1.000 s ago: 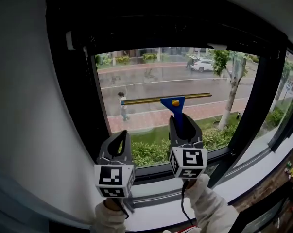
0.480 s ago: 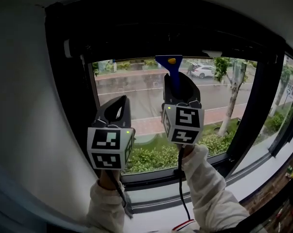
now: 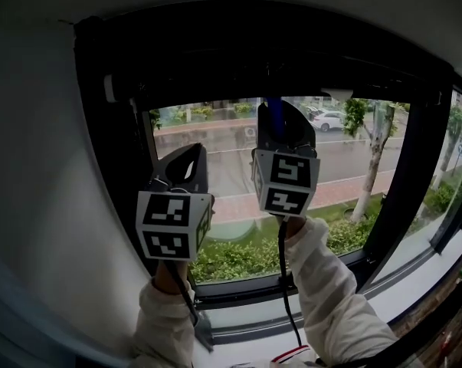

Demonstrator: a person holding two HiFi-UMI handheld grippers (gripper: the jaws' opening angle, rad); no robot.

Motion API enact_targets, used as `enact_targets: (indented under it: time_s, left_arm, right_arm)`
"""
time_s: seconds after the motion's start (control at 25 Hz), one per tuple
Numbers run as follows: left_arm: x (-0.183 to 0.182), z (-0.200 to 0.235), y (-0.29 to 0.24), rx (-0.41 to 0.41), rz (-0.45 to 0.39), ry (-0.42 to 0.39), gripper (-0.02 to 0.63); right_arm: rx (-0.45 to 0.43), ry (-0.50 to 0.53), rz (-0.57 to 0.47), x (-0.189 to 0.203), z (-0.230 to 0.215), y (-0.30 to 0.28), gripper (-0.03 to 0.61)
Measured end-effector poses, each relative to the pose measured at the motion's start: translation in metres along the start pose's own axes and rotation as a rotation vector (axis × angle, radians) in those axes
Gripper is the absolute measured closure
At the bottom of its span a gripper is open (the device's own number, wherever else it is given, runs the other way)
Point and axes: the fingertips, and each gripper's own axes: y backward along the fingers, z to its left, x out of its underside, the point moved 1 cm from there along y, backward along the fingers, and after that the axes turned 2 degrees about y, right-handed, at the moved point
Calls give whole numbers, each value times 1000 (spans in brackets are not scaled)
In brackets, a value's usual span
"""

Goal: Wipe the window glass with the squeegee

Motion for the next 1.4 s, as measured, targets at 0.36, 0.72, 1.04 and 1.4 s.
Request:
enact_targets:
  time_s: [0.36,0.72,1.04,1.4]
  left_arm:
    - [10,-2,-4,3,14,-4,614]
    - [37,-9,-6,17,56,18,614]
    - [73,-23,-6,29,121,43,614]
    - [104,-43,5,51,182,76,614]
  right_arm:
    - [1,27,-3,6,6,-1,430]
    - [-5,27,4,18,8,9,430]
    - [-25,39,39,40,14,28,430]
    - [-33,36,89,67,19,52,430]
